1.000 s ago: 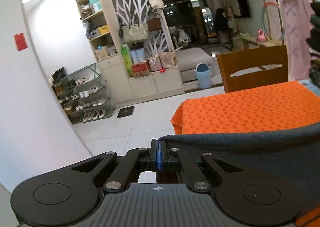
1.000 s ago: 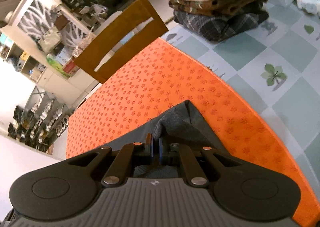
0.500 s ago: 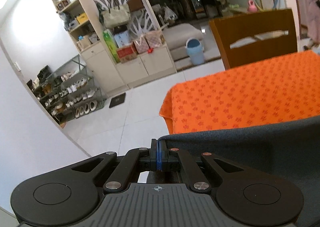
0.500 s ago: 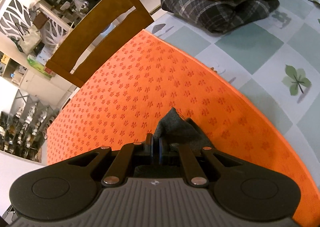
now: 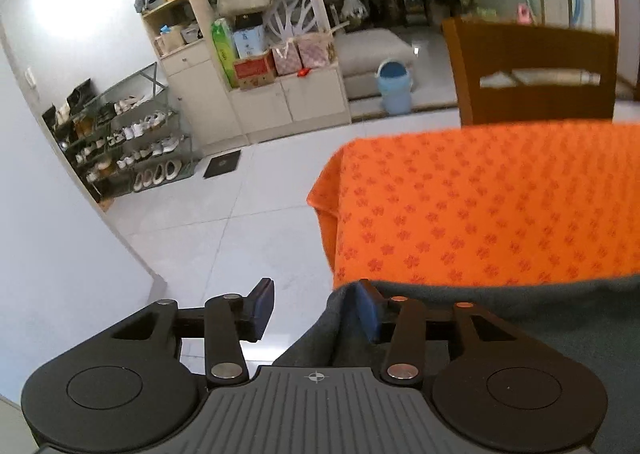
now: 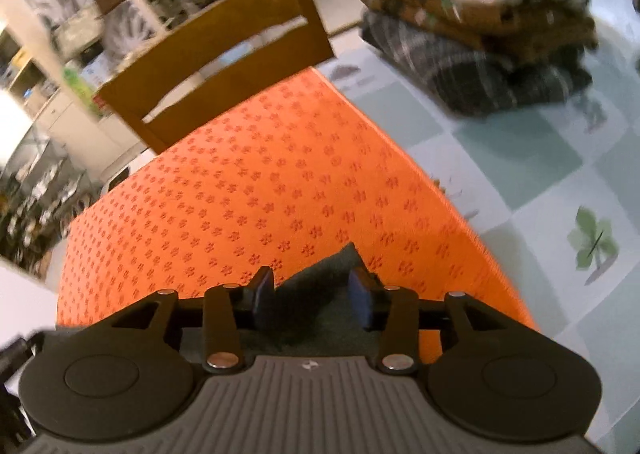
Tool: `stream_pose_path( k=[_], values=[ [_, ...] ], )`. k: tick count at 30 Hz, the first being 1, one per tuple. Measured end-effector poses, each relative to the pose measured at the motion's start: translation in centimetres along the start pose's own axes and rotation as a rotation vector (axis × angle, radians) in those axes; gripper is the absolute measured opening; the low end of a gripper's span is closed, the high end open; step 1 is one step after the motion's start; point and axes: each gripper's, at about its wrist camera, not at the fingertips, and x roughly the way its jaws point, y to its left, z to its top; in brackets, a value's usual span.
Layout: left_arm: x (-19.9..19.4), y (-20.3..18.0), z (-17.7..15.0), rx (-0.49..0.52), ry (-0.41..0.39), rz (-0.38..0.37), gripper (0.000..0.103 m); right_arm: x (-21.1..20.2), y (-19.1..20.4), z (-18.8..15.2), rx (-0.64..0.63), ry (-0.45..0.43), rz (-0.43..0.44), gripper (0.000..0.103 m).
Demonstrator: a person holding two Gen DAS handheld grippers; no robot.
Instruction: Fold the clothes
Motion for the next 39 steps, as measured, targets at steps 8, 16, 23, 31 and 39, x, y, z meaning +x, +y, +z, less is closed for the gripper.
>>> stream_pose_path(
  k=[8, 16, 23, 31, 39],
  values=[
    [-6.9, 0.1, -2.1, -0.077, -0.023, -0.146, 0.049, -5.1, -2.4, -2.3, -0.144, -0.011, -0.039, 0.049],
    [-13.4, -3.4, -7.8, -0.062, 0.051, -0.346, 0.049, -5.9, -6.8, -6.6, 0.028, 0.064, -0.02, 0.049],
    [-14.7, -5.7, -11.2, -0.126, 0.137, -0.439, 0.049, -4.7, -7.6, -8.1, 0.162, 0.081, 0.052, 0.049],
    [-12.3, -8.3, -11.5, -0.246, 0.188, -0.537, 0.035, -3.0, -7.9, -8.3, 0.268, 0.07, 0.113, 0.049],
    [-13.6, -8.6, -10.2, -0.184, 0.11, -0.506, 0.003, -3.3, -8.5, -7.3, 0.276, 0.029, 0.176, 0.005]
  ],
)
